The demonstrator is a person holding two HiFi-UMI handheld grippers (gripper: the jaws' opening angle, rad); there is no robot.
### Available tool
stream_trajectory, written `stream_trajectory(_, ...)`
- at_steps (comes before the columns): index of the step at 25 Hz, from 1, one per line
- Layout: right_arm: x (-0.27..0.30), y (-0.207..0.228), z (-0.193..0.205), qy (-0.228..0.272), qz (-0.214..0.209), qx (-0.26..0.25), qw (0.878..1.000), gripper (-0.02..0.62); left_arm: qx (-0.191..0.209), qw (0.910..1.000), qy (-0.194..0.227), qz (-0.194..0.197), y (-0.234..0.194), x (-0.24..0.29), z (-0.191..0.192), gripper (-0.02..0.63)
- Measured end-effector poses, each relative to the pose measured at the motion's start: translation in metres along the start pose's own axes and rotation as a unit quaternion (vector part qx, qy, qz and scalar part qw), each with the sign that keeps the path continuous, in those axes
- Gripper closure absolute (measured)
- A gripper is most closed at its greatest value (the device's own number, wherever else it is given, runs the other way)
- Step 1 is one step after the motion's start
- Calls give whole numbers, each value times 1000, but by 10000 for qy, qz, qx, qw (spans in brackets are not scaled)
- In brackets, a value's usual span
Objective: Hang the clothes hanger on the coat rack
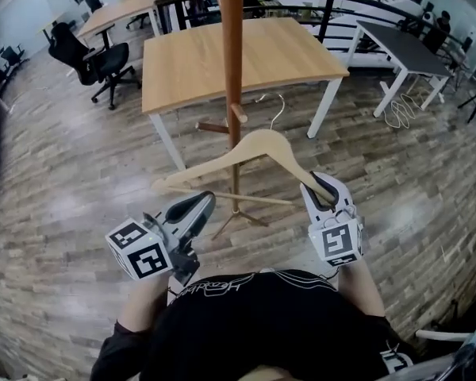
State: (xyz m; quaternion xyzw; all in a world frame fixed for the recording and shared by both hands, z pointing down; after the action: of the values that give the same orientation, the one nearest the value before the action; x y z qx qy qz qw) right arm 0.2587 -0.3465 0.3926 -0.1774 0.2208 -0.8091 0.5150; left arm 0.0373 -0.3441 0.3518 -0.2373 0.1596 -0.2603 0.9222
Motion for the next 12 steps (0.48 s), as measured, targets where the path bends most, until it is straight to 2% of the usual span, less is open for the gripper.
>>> stream_trajectory(4, 23, 12, 4, 245, -300, -97, 9992, 477, 51, 9995, 178, -251, -2, 7, 0, 598)
stream_trajectory(12, 58, 8, 22, 400, -864, -302, 9950, 477, 58, 9964, 308, -790, -16, 13, 6, 598)
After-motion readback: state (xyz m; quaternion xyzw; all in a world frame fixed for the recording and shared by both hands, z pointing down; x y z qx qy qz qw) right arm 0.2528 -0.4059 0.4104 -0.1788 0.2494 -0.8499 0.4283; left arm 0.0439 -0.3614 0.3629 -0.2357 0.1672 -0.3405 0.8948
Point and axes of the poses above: the fingertips, and each gripper's own axes: x forward along the fingers, y to its right, z out of its underside, the point moved 2 cm from there along -x, backward along the fingers, and after that the axes turned 13 degrees about y, right-handed, at the moved point
